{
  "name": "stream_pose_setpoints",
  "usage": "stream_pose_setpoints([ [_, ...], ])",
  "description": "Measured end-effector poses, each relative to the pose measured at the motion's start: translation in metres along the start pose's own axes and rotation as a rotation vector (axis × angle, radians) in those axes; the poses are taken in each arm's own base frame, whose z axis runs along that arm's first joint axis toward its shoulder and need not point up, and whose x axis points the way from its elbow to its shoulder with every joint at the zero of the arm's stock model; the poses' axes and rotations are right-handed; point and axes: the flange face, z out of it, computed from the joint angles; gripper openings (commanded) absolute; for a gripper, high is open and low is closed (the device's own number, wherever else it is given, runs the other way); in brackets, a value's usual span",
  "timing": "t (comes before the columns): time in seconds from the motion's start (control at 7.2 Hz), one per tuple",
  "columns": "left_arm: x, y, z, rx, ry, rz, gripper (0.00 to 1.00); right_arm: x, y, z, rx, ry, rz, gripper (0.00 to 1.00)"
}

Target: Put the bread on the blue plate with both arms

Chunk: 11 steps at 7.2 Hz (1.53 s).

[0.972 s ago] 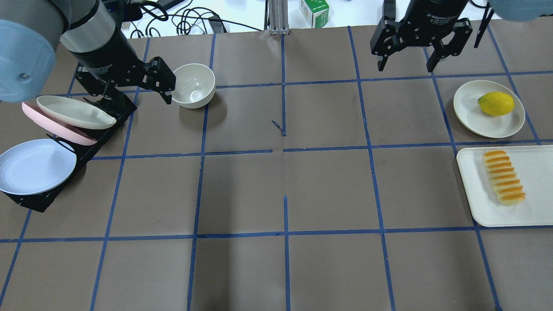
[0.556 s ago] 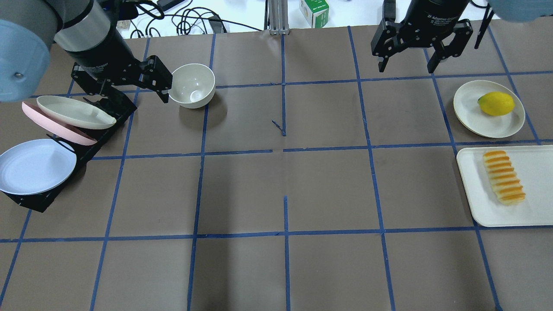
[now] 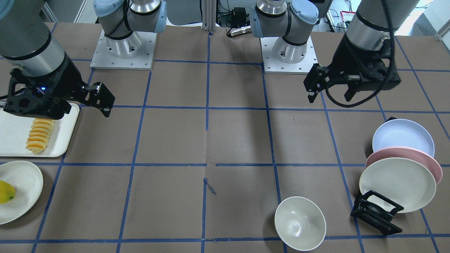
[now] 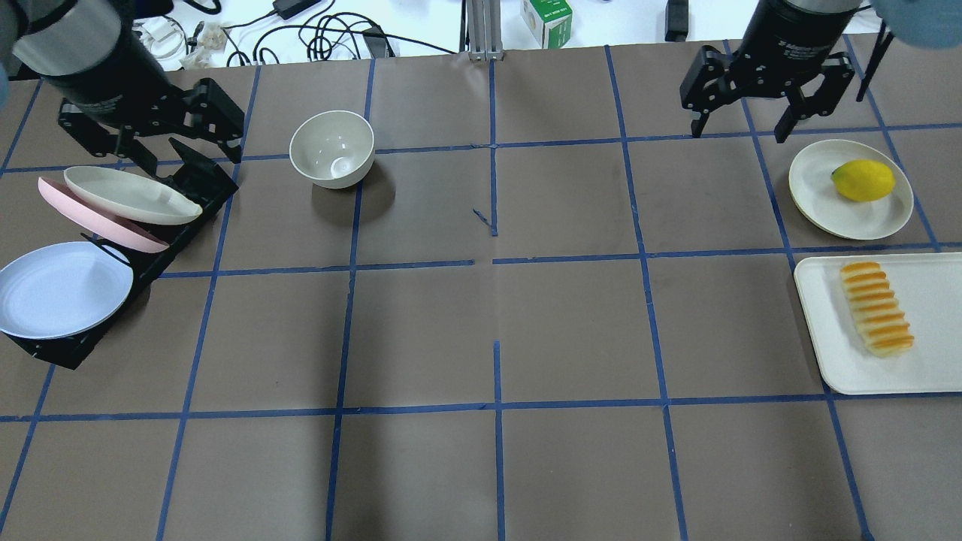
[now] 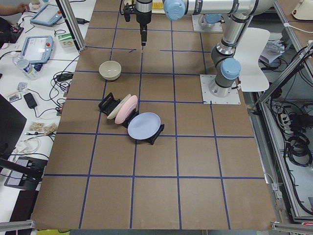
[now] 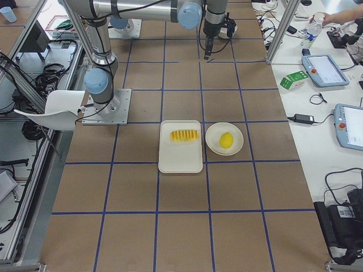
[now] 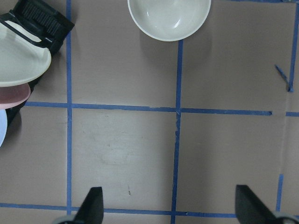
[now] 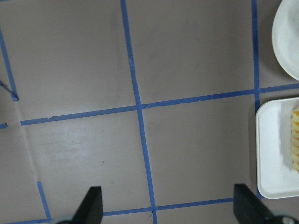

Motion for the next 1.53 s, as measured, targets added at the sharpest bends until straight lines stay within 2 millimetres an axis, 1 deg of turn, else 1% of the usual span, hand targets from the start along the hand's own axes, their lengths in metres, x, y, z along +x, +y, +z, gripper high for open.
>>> stream_pose_setpoints([
  [0.14, -0.033, -0.002, -0.007, 0.013, -0.010, -0.063, 1.00, 0.038, -0.007, 0.009, -0.016, -0.008, 0.004, 1.00],
  [0.28, -0.072, -0.003, -0.010, 0.017, -0.028, -0.135, 1.00, 0.070, -0.011, 0.019, -0.025, -0.013, -0.012, 1.00],
  [0.42, -0.118, -0.004, -0.007, 0.005, -0.062, -0.213, 1.00, 0.101, -0.016, 0.032, -0.017, -0.013, -0.029, 1.00],
  [0.56, -0.169, -0.004, 0.002, -0.017, -0.093, -0.296, 1.00, 0.131, -0.017, 0.048, -0.010, -0.014, -0.033, 1.00],
  [0.69, -0.224, -0.002, 0.016, -0.047, -0.106, -0.370, 1.00, 0.158, -0.014, 0.068, -0.025, -0.016, -0.030, 1.00],
  [0.83, -0.272, -0.003, 0.038, -0.071, -0.107, -0.408, 1.00, 0.179, -0.009, 0.084, -0.048, -0.012, -0.025, 1.00],
  [0.97, -0.308, -0.007, 0.072, -0.081, -0.109, -0.428, 1.00, 0.196, -0.007, 0.095, -0.066, -0.002, -0.014, 1.00],
  [1.11, -0.333, -0.009, 0.111, -0.088, -0.112, -0.446, 0.98, 0.209, -0.009, 0.107, -0.070, 0.013, -0.009, 1.00],
  [1.25, -0.351, -0.006, 0.146, -0.103, -0.108, -0.468, 0.97, 0.220, -0.009, 0.121, -0.063, 0.037, -0.006, 1.00],
  [1.39, -0.364, -0.003, 0.172, -0.127, -0.098, -0.485, 0.94, 0.232, -0.007, 0.133, -0.058, 0.045, -0.006, 1.00],
  [1.53, -0.373, -0.002, 0.189, -0.148, -0.089, -0.494, 0.87, 0.247, -0.004, 0.143, -0.057, 0.038, -0.012, 1.00],
])
